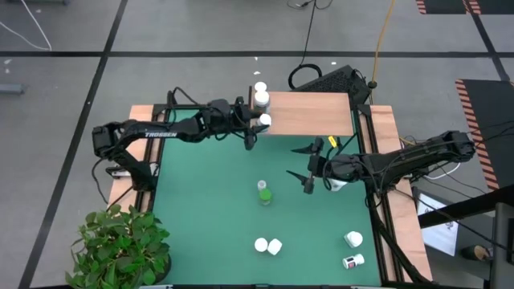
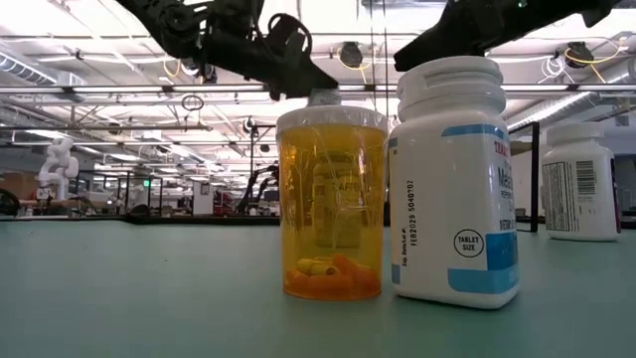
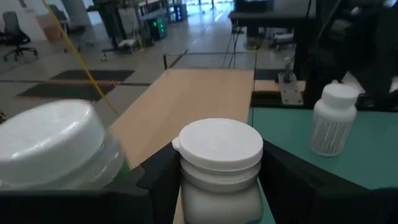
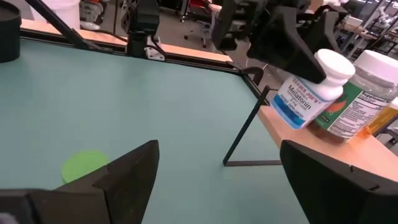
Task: Pick and place medicine bottles onto shelf by color
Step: Put the top blue and white pill bottle on the shelf
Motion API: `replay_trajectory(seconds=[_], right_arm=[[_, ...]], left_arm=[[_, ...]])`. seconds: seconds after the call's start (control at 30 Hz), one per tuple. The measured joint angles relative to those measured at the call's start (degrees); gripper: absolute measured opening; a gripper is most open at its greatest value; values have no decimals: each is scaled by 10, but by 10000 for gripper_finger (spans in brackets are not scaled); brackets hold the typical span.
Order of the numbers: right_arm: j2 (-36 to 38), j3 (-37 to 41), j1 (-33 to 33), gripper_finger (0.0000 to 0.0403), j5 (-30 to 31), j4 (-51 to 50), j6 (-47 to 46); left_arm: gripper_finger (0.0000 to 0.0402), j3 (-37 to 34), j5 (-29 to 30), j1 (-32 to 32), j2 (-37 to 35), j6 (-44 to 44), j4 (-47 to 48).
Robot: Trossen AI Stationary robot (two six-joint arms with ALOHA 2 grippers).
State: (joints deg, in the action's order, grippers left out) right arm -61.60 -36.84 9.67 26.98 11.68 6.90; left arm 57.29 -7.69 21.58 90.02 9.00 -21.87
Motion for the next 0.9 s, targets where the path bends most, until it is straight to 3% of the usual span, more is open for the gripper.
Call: replay_trajectory(seconds=[0.9], right_arm=[[0, 0, -2, 327, 0, 0, -1]], left_arm=[[196, 1, 1, 21, 30, 38, 10]])
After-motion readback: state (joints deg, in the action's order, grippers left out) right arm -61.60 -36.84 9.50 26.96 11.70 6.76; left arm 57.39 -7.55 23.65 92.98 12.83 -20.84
